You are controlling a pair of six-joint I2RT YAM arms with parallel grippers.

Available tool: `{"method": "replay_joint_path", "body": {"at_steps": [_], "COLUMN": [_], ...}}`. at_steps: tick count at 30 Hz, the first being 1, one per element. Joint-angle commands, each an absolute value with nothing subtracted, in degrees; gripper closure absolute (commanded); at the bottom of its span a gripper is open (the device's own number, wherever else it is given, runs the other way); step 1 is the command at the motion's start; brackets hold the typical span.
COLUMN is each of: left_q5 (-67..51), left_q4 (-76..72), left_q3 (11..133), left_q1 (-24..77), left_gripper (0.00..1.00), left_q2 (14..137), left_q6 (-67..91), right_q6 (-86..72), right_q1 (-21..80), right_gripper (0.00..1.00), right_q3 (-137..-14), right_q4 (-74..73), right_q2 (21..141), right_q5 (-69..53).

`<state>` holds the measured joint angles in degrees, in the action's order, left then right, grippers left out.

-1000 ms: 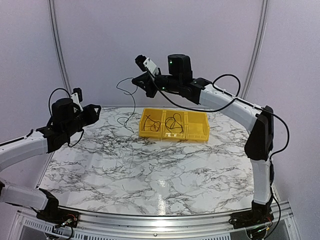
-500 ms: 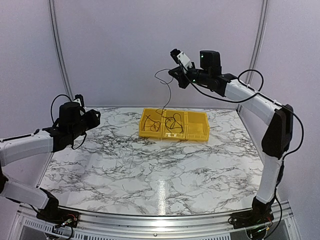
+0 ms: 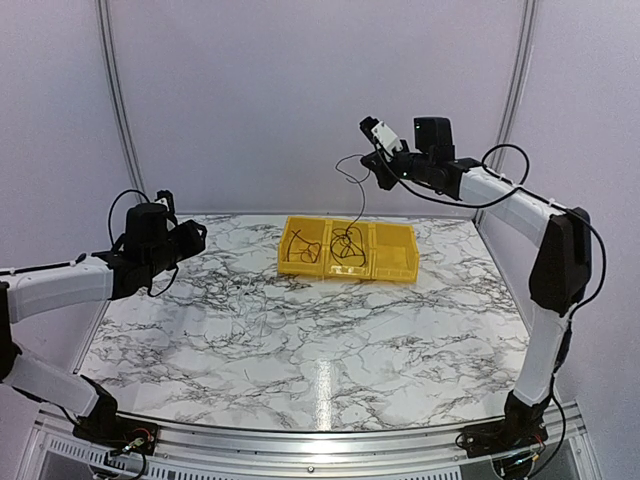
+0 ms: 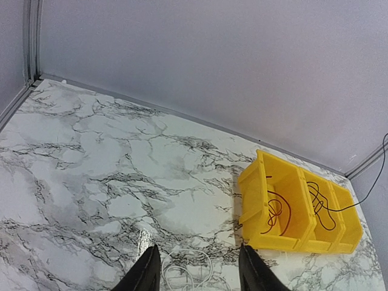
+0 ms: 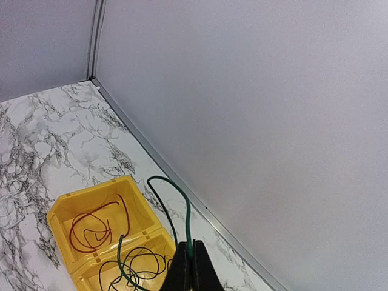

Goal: Untangle the cables

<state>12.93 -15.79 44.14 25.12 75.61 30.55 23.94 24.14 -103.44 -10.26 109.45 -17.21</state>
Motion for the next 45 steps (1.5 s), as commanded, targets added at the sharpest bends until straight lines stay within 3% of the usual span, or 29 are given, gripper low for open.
{"method": "replay_joint_path", "body": {"at_steps": [1,23,45], "left_q5": [12.2,14.8,14.7], "left_q4": [-14.5,-9.9,-10.3], "left_q3": [45.4,42.6,42.4], "left_q1": [24.8,24.9,24.8], "left_gripper": [0.53,0.53,0.52], "left_q2": [75.3,71.2,72.0], "left_q6": [30.5,32.1,32.5], "right_q6": [24.0,25.0,30.0], "right_q1": [23.9,23.9,27.6], "right_gripper": [1.0,1.0,1.0], "right_q3": [-106.7,-104.7,-102.4], "right_q4": [-10.1,-10.8,-12.2], "right_q2": [113.7,127.1,131.1], "right_q5": [-17.4,-10.6,-3.3]}}
